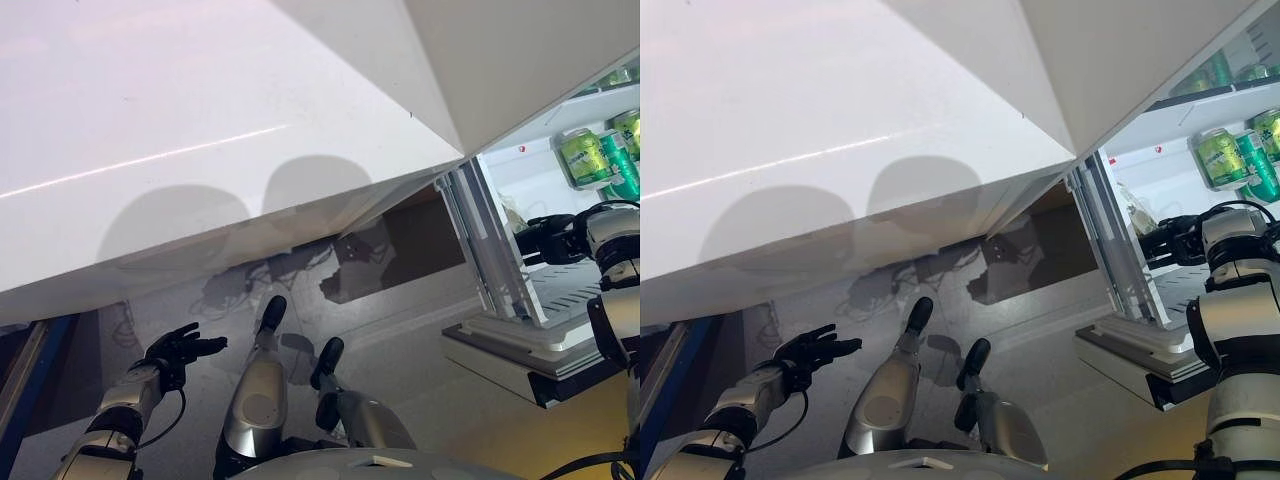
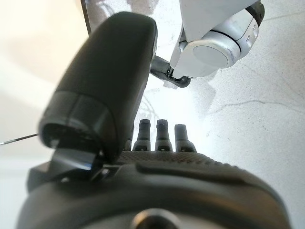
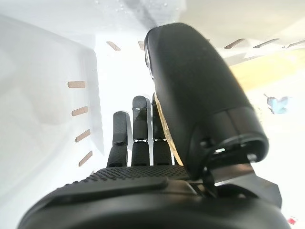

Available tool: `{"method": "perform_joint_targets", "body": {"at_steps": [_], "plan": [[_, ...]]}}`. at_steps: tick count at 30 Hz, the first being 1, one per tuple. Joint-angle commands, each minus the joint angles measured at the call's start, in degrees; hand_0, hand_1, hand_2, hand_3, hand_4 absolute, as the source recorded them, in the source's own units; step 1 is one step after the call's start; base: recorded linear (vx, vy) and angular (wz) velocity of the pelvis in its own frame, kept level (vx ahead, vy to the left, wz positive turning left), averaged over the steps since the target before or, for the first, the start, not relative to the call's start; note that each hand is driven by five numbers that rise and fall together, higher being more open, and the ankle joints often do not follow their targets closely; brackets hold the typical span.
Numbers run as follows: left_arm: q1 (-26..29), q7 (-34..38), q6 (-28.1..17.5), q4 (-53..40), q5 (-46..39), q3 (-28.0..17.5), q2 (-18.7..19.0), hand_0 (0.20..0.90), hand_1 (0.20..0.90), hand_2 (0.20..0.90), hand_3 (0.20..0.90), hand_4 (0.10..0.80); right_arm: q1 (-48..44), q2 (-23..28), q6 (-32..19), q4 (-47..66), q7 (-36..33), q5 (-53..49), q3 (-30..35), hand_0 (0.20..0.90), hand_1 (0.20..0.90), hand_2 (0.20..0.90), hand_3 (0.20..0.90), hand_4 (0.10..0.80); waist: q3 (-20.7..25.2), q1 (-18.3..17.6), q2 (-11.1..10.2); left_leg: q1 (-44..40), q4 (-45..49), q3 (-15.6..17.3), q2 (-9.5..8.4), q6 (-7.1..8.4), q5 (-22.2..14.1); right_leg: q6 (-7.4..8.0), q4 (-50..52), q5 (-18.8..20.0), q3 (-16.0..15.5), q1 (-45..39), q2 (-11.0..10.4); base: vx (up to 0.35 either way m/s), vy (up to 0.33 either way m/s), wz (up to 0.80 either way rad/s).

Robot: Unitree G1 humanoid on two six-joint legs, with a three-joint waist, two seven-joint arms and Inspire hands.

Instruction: Put drinks into fridge and close the fridge

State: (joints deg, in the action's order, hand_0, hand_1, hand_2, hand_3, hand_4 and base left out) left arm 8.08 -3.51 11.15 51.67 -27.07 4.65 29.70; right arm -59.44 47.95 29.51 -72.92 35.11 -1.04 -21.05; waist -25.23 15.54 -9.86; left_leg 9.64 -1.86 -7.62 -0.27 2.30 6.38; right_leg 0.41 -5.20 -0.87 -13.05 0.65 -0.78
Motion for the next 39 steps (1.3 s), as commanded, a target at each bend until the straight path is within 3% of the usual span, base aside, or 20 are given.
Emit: {"method": "perform_joint_targets", "body": {"at_steps": [1, 9, 16, 25, 28, 31, 37, 39], "plan": [[-3.99, -0.45, -0.08, 2.21, 0.10, 0.86, 1.66, 0.900, 0.900, 0.900, 0.900, 0.800, -2.58, 5.34, -0.87, 1.22, -2.52, -1.23, -3.45, 0.900, 0.900, 0.900, 0.900, 0.800, 3.40, -0.24, 1.71, 0.14, -0.07, 2.26, -2.53, -2.92, -3.41, 2.64, 4.59, 5.22, 1.11, 6.64, -0.17, 0.000, 0.000, 0.00], [-4.79, -1.49, -0.26, 3.85, 1.55, 0.88, 1.78, 0.900, 0.900, 0.900, 0.900, 0.800, 0.48, 8.32, -5.64, 3.33, -3.07, -2.06, -1.92, 0.900, 0.900, 0.900, 0.900, 0.800, 6.50, -1.78, 0.95, -2.85, -0.94, 3.15, -2.10, -2.93, -3.99, 2.86, 4.16, 5.09, 1.83, 4.58, -0.21, 0.008, 0.003, -0.01], [-6.17, -1.81, -0.24, 5.23, 2.85, 0.09, 1.71, 0.900, 0.900, 0.900, 0.900, 0.800, 2.56, 11.11, -8.22, 10.65, -12.92, -7.61, 0.34, 0.900, 0.900, 0.900, 0.900, 0.800, 10.17, -4.04, 0.45, -5.87, -1.44, 4.62, -1.56, -2.94, -4.89, 3.12, 3.74, 4.65, 3.19, 2.33, 0.00, 0.038, 0.011, -0.09], [-7.24, -3.06, -1.05, 8.07, 1.88, -0.10, 0.21, 0.900, 0.900, 0.900, 0.900, 0.800, 7.60, 14.80, -12.51, 25.05, -21.38, -14.50, 5.66, 0.900, 0.900, 0.900, 0.900, 0.800, 14.57, -7.89, 2.36, -9.21, -2.05, 6.41, -1.73, -3.22, -6.02, 3.01, 2.84, 3.88, 5.49, -0.04, -0.03, 0.011, 0.057, -0.09], [-7.87, -3.51, -1.32, 8.94, 0.87, -0.33, -0.75, 0.900, 0.900, 0.900, 0.900, 0.800, 10.35, 15.90, -16.12, 32.61, -29.16, -16.43, 9.24, 0.900, 0.900, 0.900, 0.900, 0.800, 16.10, -9.58, 3.71, -10.08, -2.18, 7.06, -1.84, -3.29, -6.31, 2.97, 2.73, 3.53, 6.28, -0.53, -0.16, -0.010, 0.099, -0.16], [-8.36, -2.94, -2.06, 10.43, -0.52, -0.99, -3.08, 0.900, 0.900, 0.900, 0.900, 0.800, 15.98, 15.11, -19.80, 43.09, -37.94, -16.03, 17.72, 0.900, 0.900, 0.900, 0.900, 0.800, 17.61, -11.58, 5.51, -10.99, -2.17, 7.55, -2.04, -3.34, -6.70, 3.06, 2.79, 3.01, 7.19, -1.07, -0.42, 0.002, 0.116, -0.13], [-9.89, -2.59, -3.14, 11.16, 0.66, -3.37, -6.71, 0.900, 0.900, 0.900, 0.900, 0.800, 29.12, 8.21, -26.13, 63.03, -49.66, -15.79, 31.40, 0.900, 0.900, 0.900, 0.900, 0.800, 19.31, -14.48, 7.33, -12.33, -2.32, 8.24, -1.98, -3.66, -7.41, 3.15, 2.66, 2.50, 9.04, -1.82, -0.43, -0.002, 0.035, -0.08], [-11.24, -3.01, -4.60, 11.50, 1.89, -4.83, -8.18, 0.900, 0.900, 0.900, 0.900, 0.800, 36.21, 3.35, -33.76, 70.09, -54.19, -15.35, 37.08, 0.900, 0.900, 0.900, 0.900, 0.800, 19.88, -15.77, 7.80, -13.02, -2.43, 8.67, -1.86, -3.76, -7.83, 3.08, 2.55, 2.23, 9.64, -2.30, -0.22, -0.006, -0.005, -0.12]]}}
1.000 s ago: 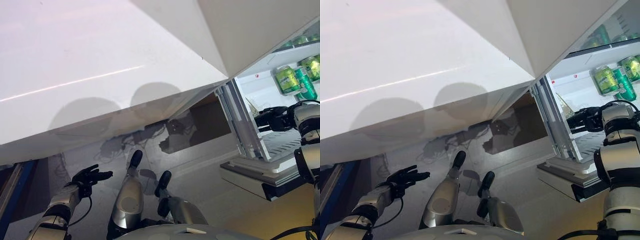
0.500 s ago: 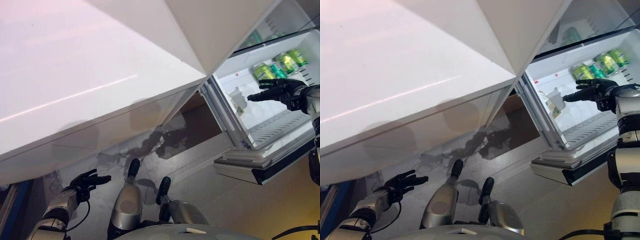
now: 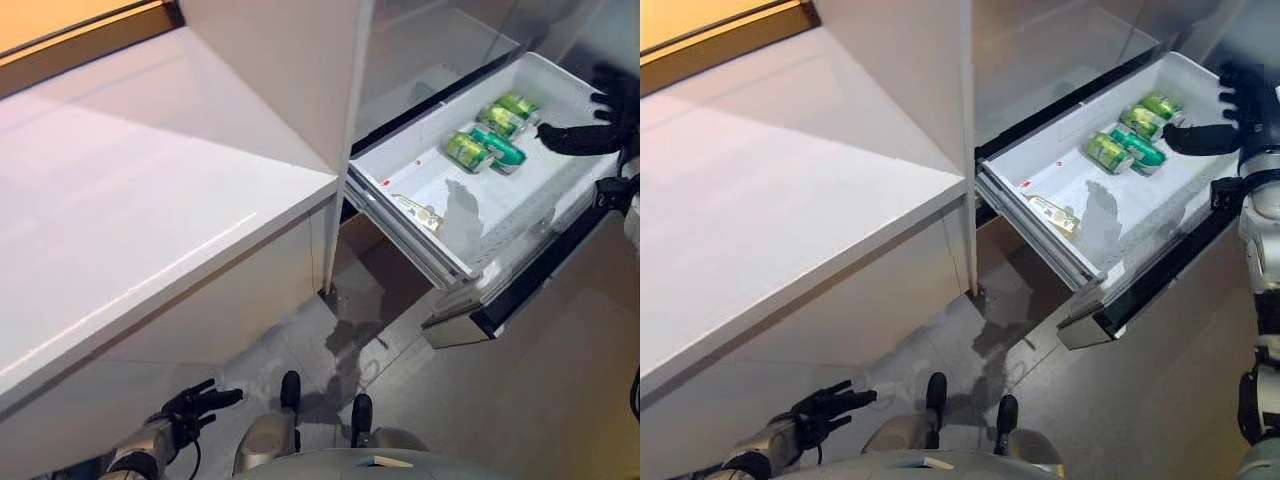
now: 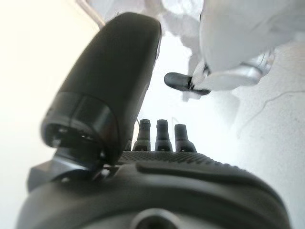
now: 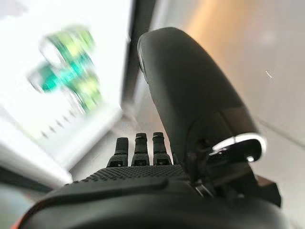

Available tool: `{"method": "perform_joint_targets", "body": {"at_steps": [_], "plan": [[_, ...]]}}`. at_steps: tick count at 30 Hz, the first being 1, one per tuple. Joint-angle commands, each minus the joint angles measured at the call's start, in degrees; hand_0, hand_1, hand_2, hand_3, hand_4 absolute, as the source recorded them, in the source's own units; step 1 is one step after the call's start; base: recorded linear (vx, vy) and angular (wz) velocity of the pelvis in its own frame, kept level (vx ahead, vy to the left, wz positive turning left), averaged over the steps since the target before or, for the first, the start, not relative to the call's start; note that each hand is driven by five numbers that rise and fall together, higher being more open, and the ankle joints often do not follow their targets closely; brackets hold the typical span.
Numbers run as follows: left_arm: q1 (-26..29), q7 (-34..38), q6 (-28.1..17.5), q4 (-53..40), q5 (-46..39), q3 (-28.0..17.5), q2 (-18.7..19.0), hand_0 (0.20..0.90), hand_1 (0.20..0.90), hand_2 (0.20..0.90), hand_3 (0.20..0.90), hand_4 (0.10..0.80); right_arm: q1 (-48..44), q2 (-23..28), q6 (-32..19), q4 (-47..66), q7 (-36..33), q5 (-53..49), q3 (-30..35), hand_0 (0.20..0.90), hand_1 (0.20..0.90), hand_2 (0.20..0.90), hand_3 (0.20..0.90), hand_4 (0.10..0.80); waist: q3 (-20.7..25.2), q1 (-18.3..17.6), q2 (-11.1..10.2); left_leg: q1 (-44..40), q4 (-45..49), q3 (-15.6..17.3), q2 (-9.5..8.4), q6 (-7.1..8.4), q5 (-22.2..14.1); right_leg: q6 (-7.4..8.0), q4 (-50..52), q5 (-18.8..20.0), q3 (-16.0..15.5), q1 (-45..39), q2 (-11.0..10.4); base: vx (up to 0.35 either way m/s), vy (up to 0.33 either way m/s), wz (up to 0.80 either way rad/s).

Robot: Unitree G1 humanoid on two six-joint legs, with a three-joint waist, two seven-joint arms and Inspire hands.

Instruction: Put drinks into fridge and close the fridge

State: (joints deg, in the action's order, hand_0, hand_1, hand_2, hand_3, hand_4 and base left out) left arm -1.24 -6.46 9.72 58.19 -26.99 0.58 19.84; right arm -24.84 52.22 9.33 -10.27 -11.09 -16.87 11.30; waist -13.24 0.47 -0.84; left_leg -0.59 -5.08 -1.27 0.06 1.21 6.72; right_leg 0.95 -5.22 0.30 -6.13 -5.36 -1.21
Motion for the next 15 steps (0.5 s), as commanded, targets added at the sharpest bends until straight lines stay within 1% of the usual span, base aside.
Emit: {"method": "perform_joint_targets", "body": {"at_steps": [1, 2, 3, 5, 7, 9, 11, 12, 13, 15], "plan": [[-2.40, -0.13, -3.56, 4.92, 2.25, -1.14, 1.09, 0.900, 0.900, 0.900, 0.900, 0.800, 3.80, -3.06, -17.08, 9.93, -8.95, 1.12, 6.12, 0.900, 0.900, 0.900, 0.900, 0.800, 8.10, -1.12, -1.00, -3.00, 0.70, 2.38, -2.18, -2.72, -8.26, 2.54, 2.50, 1.06, 2.98, 3.63, 0.29, -0.006, -0.003, -0.13], [-2.53, -0.14, -3.64, 4.89, 2.32, -1.14, 1.05, 0.900, 0.900, 0.900, 0.900, 0.800, 4.54, -3.70, -17.29, 10.78, -9.14, 1.46, 6.52, 0.900, 0.900, 0.900, 0.900, 0.800, 8.17, -1.19, -1.00, -3.06, 0.69, 2.41, -2.16, -2.72, -8.29, 2.53, 2.50, 1.05, 3.03, 3.60, 0.31, -0.004, 0.001, -0.15], [-2.87, -0.05, -4.02, 4.79, 2.38, -1.38, 0.52, 0.900, 0.900, 0.900, 0.900, 0.800, 6.64, -5.86, -19.51, 13.20, -12.14, 3.49, 7.68, 0.900, 0.900, 0.900, 0.900, 0.800, 8.25, -1.70, -0.78, -3.28, 0.64, 2.61, -2.10, -2.73, -8.38, 2.51, 2.53, 0.99, 3.28, 3.53, 0.34, -0.002, 0.002, -0.16], [-3.87, 0.37, -5.02, 4.39, 3.16, -2.02, -1.16, 0.900, 0.900, 0.900, 0.900, 0.800, 12.49, -10.37, -26.73, 17.10, -13.88, 2.64, 11.55, 0.900, 0.900, 0.900, 0.900, 0.800, 8.55, -2.66, -0.36, -3.76, 0.55, 3.06, -2.11, -2.83, -8.73, 2.65, 2.32, 0.97, 3.79, 3.21, 0.36, -0.003, 0.000, -0.12], [-4.64, 0.56, -5.37, 3.88, 4.03, -2.16, -2.18, 0.900, 0.900, 0.900, 0.900, 0.800, 16.68, -13.29, -29.53, 18.60, -16.25, 2.28, 14.35, 0.900, 0.900, 0.900, 0.900, 0.800, 8.88, -3.28, 0.02, -4.03, 0.49, 3.41, -2.14, -2.87, -8.87, 2.78, 2.29, 0.99, 4.12, 3.13, 0.43, 0.000, -0.003, -0.02], [-5.25, 0.58, -5.72, 3.76, 4.62, -2.28, -2.71, 0.900, 0.900, 0.900, 0.900, 0.800, 18.72, -15.30, -30.35, 18.26, -16.14, 1.19, 15.56, 0.900, 0.900, 0.900, 0.900, 0.800, 9.03, -3.66, 0.20, -4.27, 0.56, 3.76, -2.14, -2.89, -9.02, 2.78, 2.56, 0.78, 4.24, 3.08, 0.41, 0.018, -0.017, -0.10], [-6.03, 1.09, -5.81, 3.34, 5.61, -2.77, -3.44, 0.900, 0.900, 0.900, 0.900, 0.800, 22.30, -18.69, -29.48, 16.98, -14.90, -0.55, 16.44, 0.900, 0.900, 0.900, 0.900, 0.800, 8.99, -4.39, 0.44, -4.67, 0.86, 4.16, -2.14, -3.01, -9.15, 2.66, 4.11, 0.02, 4.54, 3.23, 0.40, 0.043, -0.041, -0.17], [-6.06, 1.09, -5.80, 3.32, 5.61, -2.76, -3.42, 0.900, 0.900, 0.900, 0.900, 0.800, 22.34, -18.70, -29.46, 17.00, -14.86, -0.59, 16.46, 0.900, 0.900, 0.900, 0.900, 0.800, 8.98, -4.38, 0.43, -4.70, 0.85, 4.16, -2.14, -3.01, -9.16, 2.66, 4.15, -0.01, 4.54, 3.22, 0.40, 0.063, -0.058, -0.09], [-6.60, 1.29, -5.64, 2.81, 6.53, -3.06, -3.85, 0.900, 0.900, 0.900, 0.900, 0.800, 24.42, -20.76, -27.59, 15.52, -12.05, -2.97, 16.24, 0.900, 0.900, 0.900, 0.900, 0.800, 8.58, -4.91, 0.67, -4.67, 1.69, 4.38, -2.19, -3.23, -9.37, 2.40, 5.66, -0.60, 4.59, 3.54, 0.32, 0.079, -0.047, -0.04], [-7.83, 1.36, -5.39, 2.42, 7.71, -3.28, -4.19, 0.900, 0.900, 0.900, 0.900, 0.800, 27.60, -23.06, -25.77, 13.23, -7.96, -4.79, 15.41, 0.900, 0.900, 0.900, 0.900, 0.800, 7.55, -5.69, 1.02, -4.75, 3.83, 4.59, -2.43, -3.66, -10.11, 1.85, 8.27, -1.68, 4.43, 3.84, 0.16, 0.140, -0.051, -0.04]]}}
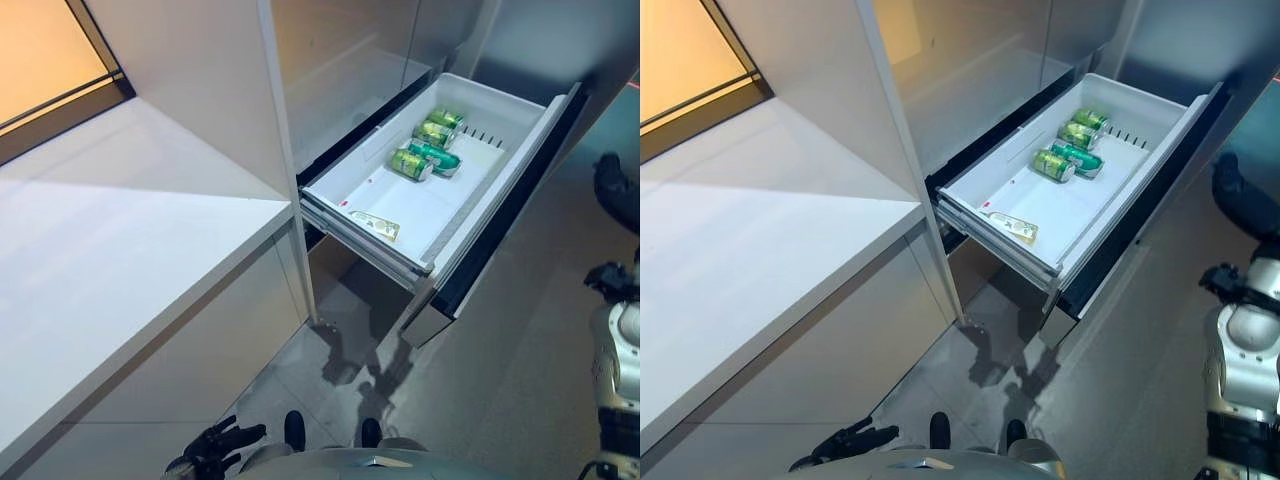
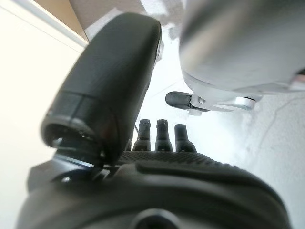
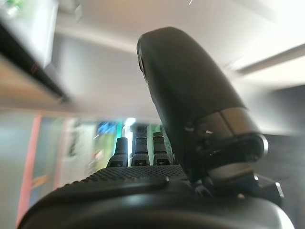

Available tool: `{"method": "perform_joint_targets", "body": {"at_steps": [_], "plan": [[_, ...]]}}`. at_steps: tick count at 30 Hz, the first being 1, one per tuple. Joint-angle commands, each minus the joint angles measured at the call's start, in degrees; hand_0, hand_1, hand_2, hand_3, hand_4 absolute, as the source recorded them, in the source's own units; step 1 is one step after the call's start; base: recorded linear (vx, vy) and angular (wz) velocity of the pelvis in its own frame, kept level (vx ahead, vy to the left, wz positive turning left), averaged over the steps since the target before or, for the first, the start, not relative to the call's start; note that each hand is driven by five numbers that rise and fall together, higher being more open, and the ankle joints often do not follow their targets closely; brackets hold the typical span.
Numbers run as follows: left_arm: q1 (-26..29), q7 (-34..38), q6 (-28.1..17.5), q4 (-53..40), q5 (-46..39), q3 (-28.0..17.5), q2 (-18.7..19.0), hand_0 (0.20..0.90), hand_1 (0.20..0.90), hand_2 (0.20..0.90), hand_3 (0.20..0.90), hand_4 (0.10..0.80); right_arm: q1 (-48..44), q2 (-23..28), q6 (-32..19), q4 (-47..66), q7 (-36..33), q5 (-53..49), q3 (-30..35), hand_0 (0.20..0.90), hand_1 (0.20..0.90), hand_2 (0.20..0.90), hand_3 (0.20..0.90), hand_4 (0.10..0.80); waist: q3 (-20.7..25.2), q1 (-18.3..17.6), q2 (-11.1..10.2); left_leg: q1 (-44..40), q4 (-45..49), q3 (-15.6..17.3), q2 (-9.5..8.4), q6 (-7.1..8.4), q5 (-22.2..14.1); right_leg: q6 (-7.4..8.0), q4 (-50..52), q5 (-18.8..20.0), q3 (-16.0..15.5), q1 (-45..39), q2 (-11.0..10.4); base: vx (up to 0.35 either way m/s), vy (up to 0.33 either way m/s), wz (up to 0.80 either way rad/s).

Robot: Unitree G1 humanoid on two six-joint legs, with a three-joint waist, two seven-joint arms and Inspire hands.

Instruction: Put drinks into fridge and close the fridge

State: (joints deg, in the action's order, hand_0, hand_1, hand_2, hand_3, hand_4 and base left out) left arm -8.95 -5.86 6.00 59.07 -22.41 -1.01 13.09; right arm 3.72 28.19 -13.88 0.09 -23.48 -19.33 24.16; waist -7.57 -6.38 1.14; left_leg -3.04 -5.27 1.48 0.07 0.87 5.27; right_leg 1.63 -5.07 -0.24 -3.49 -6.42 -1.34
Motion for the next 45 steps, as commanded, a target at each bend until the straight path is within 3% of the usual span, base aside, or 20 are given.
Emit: {"method": "perform_joint_targets", "body": {"at_steps": [1, 7, 12, 21, 31, 45], "plan": [[-0.48, 0.89, -1.39, 1.44, 3.36, -1.58, 2.55, 0.900, 0.900, 0.900, 0.900, 0.800, -0.29, 0.78, -1.49, 2.21, 5.86, -3.85, 1.97, 0.900, 0.900, 0.900, 0.900, 0.800, 1.35, 0.80, -0.74, -2.12, 5.25, 1.92, -2.62, -3.52, -9.01, 0.82, 9.33, -1.64, 1.84, 5.19, 0.32, 0.125, -0.020, -0.07], [1.31, 1.38, -0.34, 0.66, 1.79, -0.15, 2.65, 0.900, 0.900, 0.900, 0.900, 0.800, -1.25, 1.62, 1.92, -0.67, 10.29, -9.21, -0.79, 0.900, 0.900, 0.900, 0.900, 0.800, -4.47, -0.52, 0.66, 4.03, 17.30, 2.19, -4.20, -4.05, -12.42, -1.41, 19.58, -5.39, 1.52, 10.95, -0.67, -0.017, 0.045, -0.07], [5.06, 4.18, 1.03, -1.19, -0.63, 1.57, 4.31, 0.900, 0.900, 0.900, 0.900, 0.800, -4.29, 0.98, 4.67, -3.96, 9.67, -12.60, -5.12, 0.900, 0.900, 0.900, 0.900, 0.800, -9.94, -0.59, -0.07, 12.99, 28.24, 3.42, -4.14, -5.54, -15.89, -3.42, 30.38, -8.75, 1.03, 19.39, -1.02, -0.144, -0.038, 0.04], [9.85, 7.23, 2.52, -0.90, -4.15, 4.75, 4.84, 0.900, 0.900, 0.900, 0.900, 0.800, -12.39, 2.91, 4.95, -9.42, 10.50, -12.84, -12.73, 0.900, 0.900, 0.900, 0.900, 0.800, -14.65, 0.93, 0.15, 21.33, 35.85, 1.64, -4.62, -5.54, -16.47, -5.28, 37.42, -9.98, 0.75, 26.19, -0.57, -0.051, -0.029, -0.01], [15.89, 9.17, 3.48, 0.58, -5.35, 8.76, 4.89, 0.900, 0.900, 0.900, 0.900, 0.800, -30.03, 3.93, 8.19, -14.34, 12.91, -7.00, -25.92, 0.900, 0.900, 0.900, 0.900, 0.800, -17.61, 3.97, 0.55, 25.11, 38.43, 0.74, -5.47, -5.12, -15.80, -5.51, 39.26, -9.69, -0.42, 28.89, -0.46, -0.036, -0.008, 0.02], [18.42, 11.10, 5.31, 0.07, -5.45, 11.94, 3.06, 0.900, 0.900, 0.900, 0.900, 0.800, -47.03, -3.50, 9.91, -14.04, 13.01, -3.73, -40.14, 0.900, 0.900, 0.900, 0.900, 0.800, -18.59, 7.64, 1.16, 23.93, 38.36, 0.60, -5.69, -5.03, -15.46, -5.07, 37.70, -8.66, -1.38, 26.59, -1.46, 0.024, 0.007, 0.05]]}}
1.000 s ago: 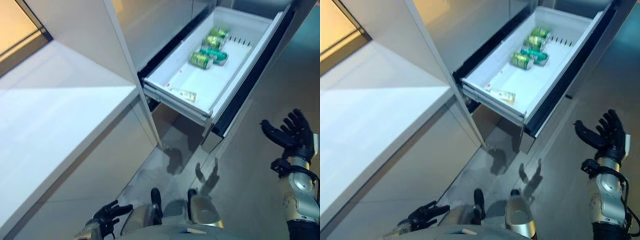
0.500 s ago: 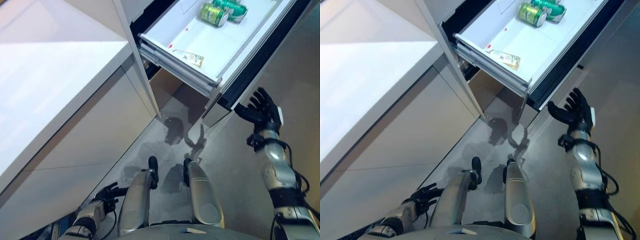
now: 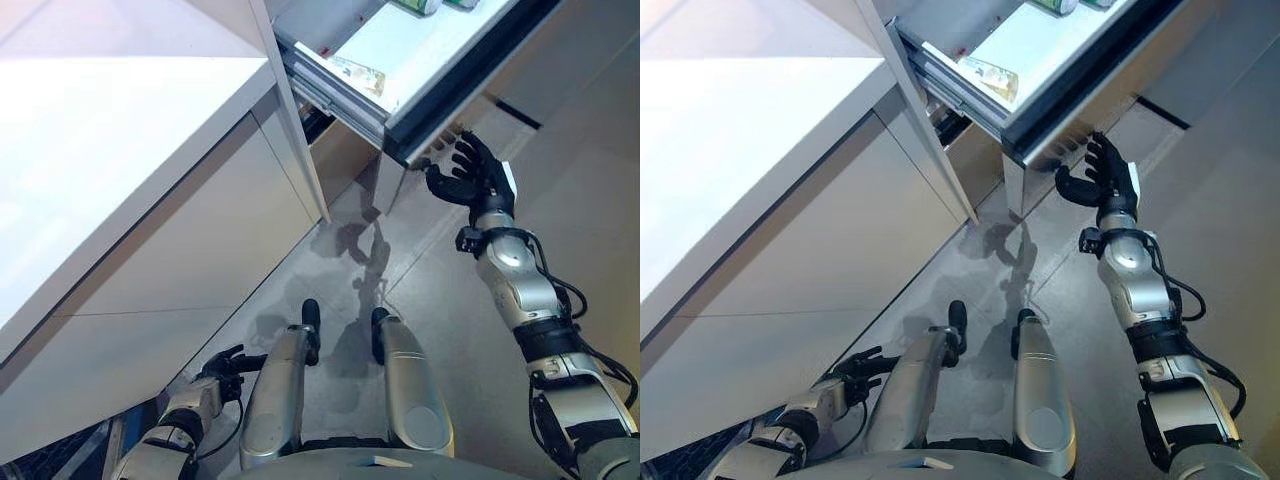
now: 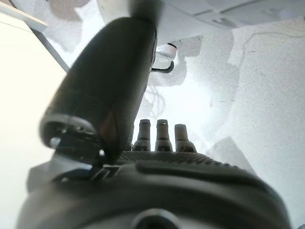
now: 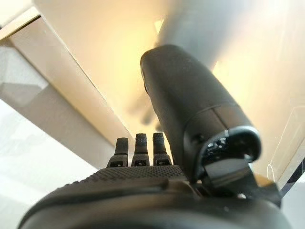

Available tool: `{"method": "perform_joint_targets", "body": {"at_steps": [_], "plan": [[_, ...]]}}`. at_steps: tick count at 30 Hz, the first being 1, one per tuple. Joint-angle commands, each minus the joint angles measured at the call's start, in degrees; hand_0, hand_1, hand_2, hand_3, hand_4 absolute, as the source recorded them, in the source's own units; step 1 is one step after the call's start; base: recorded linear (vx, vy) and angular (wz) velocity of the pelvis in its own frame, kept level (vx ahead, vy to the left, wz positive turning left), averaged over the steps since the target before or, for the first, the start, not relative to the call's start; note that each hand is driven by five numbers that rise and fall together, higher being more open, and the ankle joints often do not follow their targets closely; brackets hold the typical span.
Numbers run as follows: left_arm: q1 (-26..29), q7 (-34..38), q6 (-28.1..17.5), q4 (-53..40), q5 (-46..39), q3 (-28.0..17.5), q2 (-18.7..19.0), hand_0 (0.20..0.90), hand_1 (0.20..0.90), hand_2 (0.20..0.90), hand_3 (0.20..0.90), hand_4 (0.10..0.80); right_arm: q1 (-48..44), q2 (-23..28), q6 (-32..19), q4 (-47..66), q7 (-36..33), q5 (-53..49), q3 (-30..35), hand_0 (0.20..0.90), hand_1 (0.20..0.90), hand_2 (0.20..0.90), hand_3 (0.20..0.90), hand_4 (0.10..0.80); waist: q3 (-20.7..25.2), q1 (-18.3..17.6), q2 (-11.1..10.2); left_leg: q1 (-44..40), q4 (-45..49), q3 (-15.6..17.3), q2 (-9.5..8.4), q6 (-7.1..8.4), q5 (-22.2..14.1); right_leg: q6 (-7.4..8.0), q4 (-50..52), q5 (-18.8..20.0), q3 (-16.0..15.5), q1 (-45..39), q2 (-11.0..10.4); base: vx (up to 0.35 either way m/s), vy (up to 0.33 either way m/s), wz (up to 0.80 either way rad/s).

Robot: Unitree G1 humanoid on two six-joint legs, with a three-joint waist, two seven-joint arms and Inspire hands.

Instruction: Put drinks into fridge and close the fridge

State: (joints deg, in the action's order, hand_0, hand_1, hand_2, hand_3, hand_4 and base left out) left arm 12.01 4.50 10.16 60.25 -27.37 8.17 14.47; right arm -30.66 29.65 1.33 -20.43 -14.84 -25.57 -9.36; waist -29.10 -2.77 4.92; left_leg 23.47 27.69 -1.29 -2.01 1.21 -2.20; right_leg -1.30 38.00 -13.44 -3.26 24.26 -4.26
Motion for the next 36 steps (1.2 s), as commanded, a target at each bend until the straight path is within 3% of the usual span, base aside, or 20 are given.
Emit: {"method": "perform_joint_targets", "body": {"at_steps": [1, 15, 24, 30, 33, 36], "plan": [[-2.46, 0.72, 1.27, -1.05, -0.42, 3.08, 1.56, 0.900, 0.900, 0.900, 0.900, 0.800, -13.68, -5.40, -4.85, 6.27, 4.49, 2.73, -7.38, 0.900, 0.900, 0.900, 0.900, 0.800, 3.03, 4.25, -2.53, -2.83, 5.31, 3.36, -3.61, -5.25, -7.93, -2.13, -5.66, 4.63, -1.68, -4.53, 1.33, 0.092, 0.027, 0.15], [-0.72, -1.24, 0.66, -2.46, -2.31, 7.19, 1.34, 0.900, 0.900, 0.900, 0.900, 0.800, -30.52, -13.09, -1.62, -2.79, 3.48, 2.90, -18.26, 0.900, 0.900, 0.900, 0.900, 0.800, 2.39, 9.02, 0.00, -4.34, 3.96, 2.26, -4.56, -4.52, -6.33, -2.52, -7.23, 5.19, -3.96, -7.04, -0.19, 0.007, 0.017, 0.11], [-1.09, -1.39, -1.01, -4.05, -1.99, 7.75, 1.25, 0.900, 0.900, 0.900, 0.900, 0.800, -33.56, -12.20, -5.66, -6.66, -5.17, 2.04, -16.82, 0.900, 0.900, 0.900, 0.900, 0.800, 2.72, 10.33, 0.04, -7.22, 1.02, 1.50, -4.47, -4.34, -5.87, -2.71, -9.20, 5.06, -5.09, -9.97, -0.49, -0.025, 0.004, 0.11], [-2.56, 1.06, -1.60, -4.05, -1.10, 6.44, 1.44, 0.900, 0.900, 0.900, 0.900, 0.800, -27.79, -8.52, -6.95, -5.03, -12.43, 2.09, -12.18, 0.900, 0.900, 0.900, 0.900, 0.800, 5.28, 8.95, -1.66, -11.55, -4.25, 0.80, -3.53, -3.86, -4.90, -1.92, -14.79, 6.33, -4.77, -13.95, -0.16, 0.018, 0.007, 0.08], [-3.97, 2.68, -0.55, -4.76, 0.15, 5.46, 1.39, 0.900, 0.900, 0.900, 0.900, 0.800, -19.51, -6.46, -6.48, -2.97, -12.49, 3.25, -9.22, 0.900, 0.900, 0.900, 0.900, 0.800, 7.35, 7.52, -2.93, -14.70, -8.09, 1.05, -2.95, -3.65, -4.22, -1.05, -19.37, 7.56, -4.16, -16.80, 0.19, 0.032, 0.016, 0.05], [-6.99, 3.17, -1.49, -4.94, -0.03, 3.24, 1.25, 0.900, 0.900, 0.900, 0.900, 0.800, -3.70, -5.07, -7.71, 0.76, -10.16, 3.90, -4.55, 0.900, 0.900, 0.900, 0.900, 0.800, 10.79, 4.96, -4.46, -18.72, -13.31, 2.01, -2.28, -3.48, -3.20, 0.31, -25.22, 9.35, -3.04, -20.30, 1.02, 0.063, 0.020, -0.06]]}}
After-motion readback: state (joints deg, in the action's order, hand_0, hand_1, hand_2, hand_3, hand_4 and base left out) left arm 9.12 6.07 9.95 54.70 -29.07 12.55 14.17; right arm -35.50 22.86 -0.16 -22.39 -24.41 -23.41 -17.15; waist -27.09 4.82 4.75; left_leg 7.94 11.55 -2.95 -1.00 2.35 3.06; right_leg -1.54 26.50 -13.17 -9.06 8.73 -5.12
